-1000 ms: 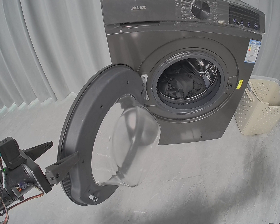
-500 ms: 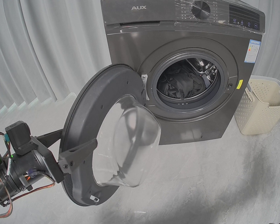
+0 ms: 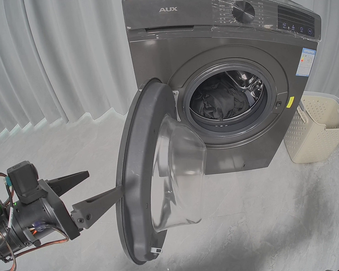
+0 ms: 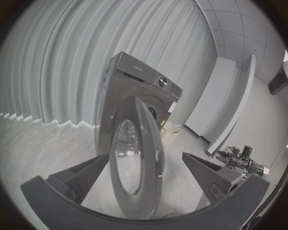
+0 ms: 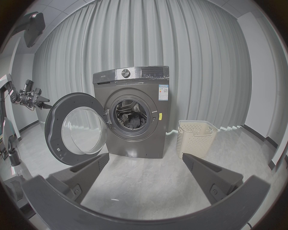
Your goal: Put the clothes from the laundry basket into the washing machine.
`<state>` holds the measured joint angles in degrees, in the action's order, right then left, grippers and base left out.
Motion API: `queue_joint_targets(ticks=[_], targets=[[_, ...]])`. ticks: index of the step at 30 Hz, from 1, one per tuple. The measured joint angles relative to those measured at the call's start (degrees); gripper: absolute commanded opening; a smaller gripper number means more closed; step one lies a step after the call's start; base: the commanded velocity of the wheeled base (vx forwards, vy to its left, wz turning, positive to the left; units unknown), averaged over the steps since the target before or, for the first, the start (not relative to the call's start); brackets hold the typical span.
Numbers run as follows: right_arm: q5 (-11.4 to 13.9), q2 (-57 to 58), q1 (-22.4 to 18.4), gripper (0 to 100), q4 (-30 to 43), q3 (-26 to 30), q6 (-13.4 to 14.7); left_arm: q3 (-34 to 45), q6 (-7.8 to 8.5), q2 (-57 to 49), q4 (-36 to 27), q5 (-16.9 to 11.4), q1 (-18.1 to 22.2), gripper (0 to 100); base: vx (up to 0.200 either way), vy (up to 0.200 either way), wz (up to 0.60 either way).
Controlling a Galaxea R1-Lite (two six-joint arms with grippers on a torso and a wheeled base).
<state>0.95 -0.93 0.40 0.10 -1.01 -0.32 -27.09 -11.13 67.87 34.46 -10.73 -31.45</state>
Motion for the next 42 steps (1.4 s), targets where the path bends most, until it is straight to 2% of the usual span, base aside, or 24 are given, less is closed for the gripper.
queue_joint_targets(ticks=[3,10,15,18,23,37,42], targets=[[0.00,0.00,0.00,100,0.00,0.00,-0.01,1.07,0.33,-1.57,-0.20,0.02,2.49,100,0.000,0.000,0.00],[0.00,0.00,0.00,100,0.00,0.00,0.00,2.15,1.74,-2.88,-0.44,-0.43,11.67,100,0.000,0.000,0.00],[0.00,0.00,0.00,100,0.00,0.00,0.00,2.43,2.22,-0.54,-0.20,-0.57,13.41,100,0.000,0.000,0.00],[0.00,0.00,0.00,100,0.00,0.00,-0.01,2.39,2.84,1.54,0.00,-0.55,12.80,100,0.000,0.000,0.00],[0.00,0.00,0.00,100,0.00,0.00,-0.01,2.10,3.55,5.39,0.40,-0.51,9.24,100,0.000,0.000,0.00],[0.00,0.00,-0.02,100,0.00,0.00,-0.01,0.57,3.06,14.82,10.80,-0.27,0.65,100,0.000,0.000,0.00],[0.00,0.00,0.00,100,0.00,0.00,-0.01,-1.77,2.95,18.87,13.39,-0.11,-1.26,100,0.000,0.000,0.00]])
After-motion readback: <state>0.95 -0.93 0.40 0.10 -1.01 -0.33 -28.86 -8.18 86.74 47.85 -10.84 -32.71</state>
